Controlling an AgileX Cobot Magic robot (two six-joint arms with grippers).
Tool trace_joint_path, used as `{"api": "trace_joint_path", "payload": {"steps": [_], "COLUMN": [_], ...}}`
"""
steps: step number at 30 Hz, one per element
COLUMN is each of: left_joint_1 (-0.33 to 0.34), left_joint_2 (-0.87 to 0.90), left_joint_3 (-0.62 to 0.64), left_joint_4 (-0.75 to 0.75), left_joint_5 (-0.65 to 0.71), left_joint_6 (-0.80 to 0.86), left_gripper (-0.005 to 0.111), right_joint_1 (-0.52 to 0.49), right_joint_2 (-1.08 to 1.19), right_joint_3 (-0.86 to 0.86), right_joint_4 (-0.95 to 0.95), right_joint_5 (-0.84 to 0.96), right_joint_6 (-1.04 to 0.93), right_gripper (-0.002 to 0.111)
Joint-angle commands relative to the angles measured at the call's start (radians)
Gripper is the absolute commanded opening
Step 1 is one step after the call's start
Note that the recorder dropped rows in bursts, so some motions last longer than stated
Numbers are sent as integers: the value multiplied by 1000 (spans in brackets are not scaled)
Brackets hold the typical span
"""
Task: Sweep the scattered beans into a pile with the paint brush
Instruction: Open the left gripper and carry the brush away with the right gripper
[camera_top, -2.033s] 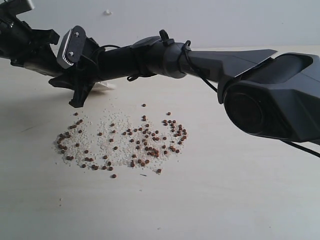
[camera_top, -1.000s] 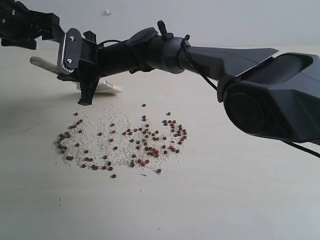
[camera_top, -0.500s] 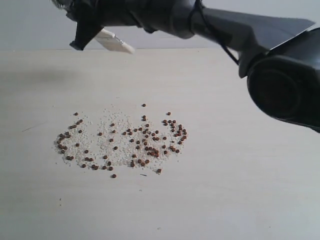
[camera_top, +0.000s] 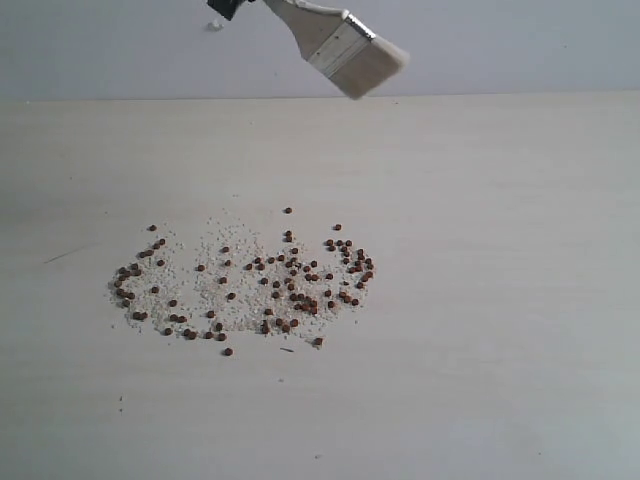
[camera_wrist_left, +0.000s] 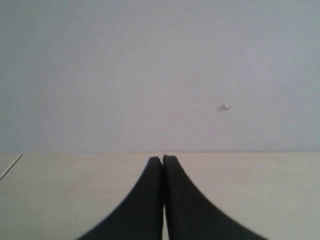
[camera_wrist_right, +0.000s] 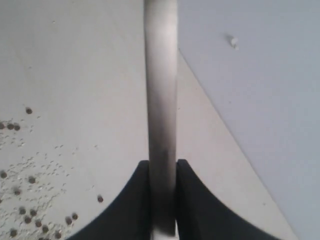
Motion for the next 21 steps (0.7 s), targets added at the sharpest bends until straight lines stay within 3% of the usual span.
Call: {"api": "trace_joint_path", "payload": {"steps": [1,6,9,15,21], "left_joint_1": [-20,-20,-20,-20,-20], "left_joint_2": [-161,-324,-399,-560,-748], "left_joint_3": [185,338,351,351,351], "left_joint_4": [197,216,250,311,311], "left_joint_5": [-166,-264,-263,-173,-1], "left_joint_6": [-217,-299,-291,-309,-311], "left_gripper": [1,1,1,1,1], "right_joint_1": [-4,-1,-1,-1,-1], "right_joint_2": [-75,-195,-279,-442,-631], "right_joint_3": [-10,68,150,356,608], "right_joint_4": [-20,-60,-58,-62,-63], "right_joint_5": [106,144,131,68,-144], "right_joint_6": [71,112,117,121,141], "right_gripper": [0,0,0,0,0]}}
